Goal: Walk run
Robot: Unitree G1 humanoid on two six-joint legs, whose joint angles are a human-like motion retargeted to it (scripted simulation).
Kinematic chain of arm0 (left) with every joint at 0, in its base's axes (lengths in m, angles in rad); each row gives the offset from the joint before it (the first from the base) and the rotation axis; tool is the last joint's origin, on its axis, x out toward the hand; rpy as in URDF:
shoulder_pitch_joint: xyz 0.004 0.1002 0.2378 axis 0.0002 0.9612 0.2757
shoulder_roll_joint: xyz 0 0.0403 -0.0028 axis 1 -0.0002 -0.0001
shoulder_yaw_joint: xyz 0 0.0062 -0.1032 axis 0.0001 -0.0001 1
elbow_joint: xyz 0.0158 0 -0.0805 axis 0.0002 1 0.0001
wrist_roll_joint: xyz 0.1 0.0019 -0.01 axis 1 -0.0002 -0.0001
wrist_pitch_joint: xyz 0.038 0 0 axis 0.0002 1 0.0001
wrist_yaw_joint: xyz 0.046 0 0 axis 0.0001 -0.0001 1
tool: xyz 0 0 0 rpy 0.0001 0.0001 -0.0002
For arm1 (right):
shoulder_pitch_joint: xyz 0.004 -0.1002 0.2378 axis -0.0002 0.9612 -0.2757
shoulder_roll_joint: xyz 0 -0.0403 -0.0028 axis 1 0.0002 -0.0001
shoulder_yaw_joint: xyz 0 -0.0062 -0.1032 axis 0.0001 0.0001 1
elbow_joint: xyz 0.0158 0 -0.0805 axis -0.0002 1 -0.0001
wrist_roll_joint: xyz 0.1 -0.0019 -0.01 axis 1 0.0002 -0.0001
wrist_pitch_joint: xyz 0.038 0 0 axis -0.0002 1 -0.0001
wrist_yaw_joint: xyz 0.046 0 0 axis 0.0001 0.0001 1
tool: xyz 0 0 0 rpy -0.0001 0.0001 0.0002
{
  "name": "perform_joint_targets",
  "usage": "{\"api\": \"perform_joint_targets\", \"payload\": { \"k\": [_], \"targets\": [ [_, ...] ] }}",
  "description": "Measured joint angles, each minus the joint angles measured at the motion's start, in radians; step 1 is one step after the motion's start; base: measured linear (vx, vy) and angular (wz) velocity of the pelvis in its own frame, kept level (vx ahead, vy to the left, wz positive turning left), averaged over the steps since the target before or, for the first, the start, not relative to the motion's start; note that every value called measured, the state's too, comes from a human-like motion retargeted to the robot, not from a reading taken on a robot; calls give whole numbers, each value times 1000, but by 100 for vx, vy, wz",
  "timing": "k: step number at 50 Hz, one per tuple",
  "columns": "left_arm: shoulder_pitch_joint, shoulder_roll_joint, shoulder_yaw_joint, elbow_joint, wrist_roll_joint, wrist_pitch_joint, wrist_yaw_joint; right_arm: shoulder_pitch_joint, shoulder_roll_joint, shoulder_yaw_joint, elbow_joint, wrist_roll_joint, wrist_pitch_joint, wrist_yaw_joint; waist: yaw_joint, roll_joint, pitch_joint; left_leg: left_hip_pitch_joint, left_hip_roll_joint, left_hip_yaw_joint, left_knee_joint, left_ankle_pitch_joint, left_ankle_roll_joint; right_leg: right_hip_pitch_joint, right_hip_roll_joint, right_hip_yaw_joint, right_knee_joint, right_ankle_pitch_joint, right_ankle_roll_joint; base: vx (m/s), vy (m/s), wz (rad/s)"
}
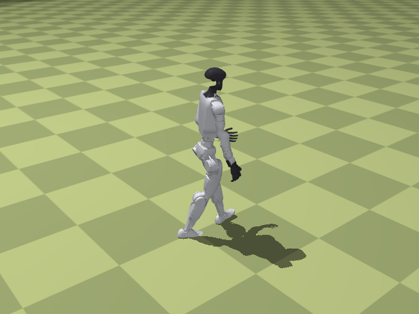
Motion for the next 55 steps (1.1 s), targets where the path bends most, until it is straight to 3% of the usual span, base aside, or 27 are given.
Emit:
{"api": "perform_joint_targets", "payload": {
  "k": [3, 6, 9, 12, 16, 20, 27, 30, 32, 33, 35, 37, 38, 42, 45, 50, 55],
  "targets": [
    [8, 11, 24, 3, 9, 6, -9, 61, -10, -12, 133, -12, 39, 64, 42, -27, -16, 44, -16, 23, -3, 66, 43, 26, -25, -27, 50, 95, 40, 89, -5, -55],
    [4, 23, 40, 17, 0, 15, -3, 144, -21, -30, 250, -53, 94, 115, 45, -53, -40, 89, -23, 15, 6, 12, 53, 18, -64, -45, 164, 340, 131, 96, -6, -7],
    [-22, 44, 37, 18, -19, 19, 28, 251, -26, -12, 270, -61, 125, 179, 19, -21, -25, 150, 5, -34, 12, -45, 57, -50, -9, 31, 363, 587, 220, 97, -11, 28],
    [-55, 60, 13, 3, -16, 0, 59, 325, -48, -7, 270, -74, 102, 264, 1, 14, -13, 204, 21, -74, 18, -99, 56, -173, 23, 44, 599, 693, 234, 64, -5, 26],
    [-115, 68, -6, 0, -17, -5, 89, 376, -61, -40, 258, -139, 111, 283, -5, 69, -9, 259, 45, -78, 12, -148, 65, -314, 1, 43, 695, 469, 185, 71, -1, -2],
    [-146, 80, -41, -18, -20, -18, 93, 427, -65, -66, 184, -128, 73, 243, -92, 104, 8, 317, 25, -153, 11, -186, 68, -435, -64, 8, 599, 281, 146, 64, -3, 94],
    [-155, 109, -60, -38, -19, -24, 83, 445, -54, -113, 140, -38, 44, 253, -184, 58, 25, 481, -69, -202, -10, -271, 68, -533, -189, 72, 100, 211, 182, 68, -16, 50],
    [-155, 109, -57, -33, -21, -22, 76, 434, -61, -123, 147, -10, 45, 267, -187, 60, 29, 544, -73, -200, -14, -303, 58, -567, -194, 110, -59, 261, 216, 77, -25, 7],
    [-150, 104, -61, -22, -21, -19, 73, 432, -68, -129, 156, -6, 51, 263, -196, 67, 27, 575, -70, -214, 1, -320, 45, -560, -225, 7, -68, 266, 232, 77, -29, 36],
    [-149, 99, -61, -14, -21, -16, 73, 427, -72, -132, 161, -8, 55, 260, -208, 69, 23, 586, -69, -227, 13, -325, 37, -556, -222, 19, -38, 291, 192, 87, -40, 67],
    [-139, 85, -60, -1, -19, -12, 72, 419, -78, -139, 173, -19, 65, 248, -227, 71, 9, 605, -67, -249, 38, -311, 14, -543, -241, -51, 18, 310, 175, 88, -43, 83],
    [-117, 66, -62, 12, -16, -11, 69, 415, -81, -149, 188, -29, 73, 231, -252, 91, -10, 609, -38, -272, 78, -233, -28, -518, -235, -64, 42, 342, 159, 73, -39, 85],
    [-106, 53, -59, 21, -13, -9, 65, 406, -82, -151, 202, -31, 80, 222, -251, 105, -21, 602, -16, -267, 108, -168, -54, -507, -216, -33, 62, 304, 142, 82, -47, 56],
    [-62, -4, -71, 35, -21, -11, 78, 326, -91, -155, 261, -22, 107, 192, -263, 92, -35, 540, 24, -246, 344, 169, -141, -421, -223, -47, 75, 217, 108, 87, -49, 37],
    [-54, 1, -70, 22, -19, -16, 65, 262, -80, -122, 251, 13, 85, 161, -238, 34, -52, 449, 38, -139, 587, 334, -122, -352, -235, -33, 46, 183, 91, 66, -43, -17],
    [-74, 22, -58, 13, 27, 0, 29, 134, -57, -51, 162, 42, 77, 118, -188, -4, -42, 259, 81, -121, 806, 145, -108, -246, -197, -31, -6, 150, 81, 55, -36, -23],
    [-73, 8, -44, -2, 8, -4, 40, 32, -40, -24, 17, -12, 70, 74, -121, -4, -30, 117, 67, -82, 644, -61, -92, -168, -134, -41, -42, 119, 64, 59, -23, -64]
  ]
}}
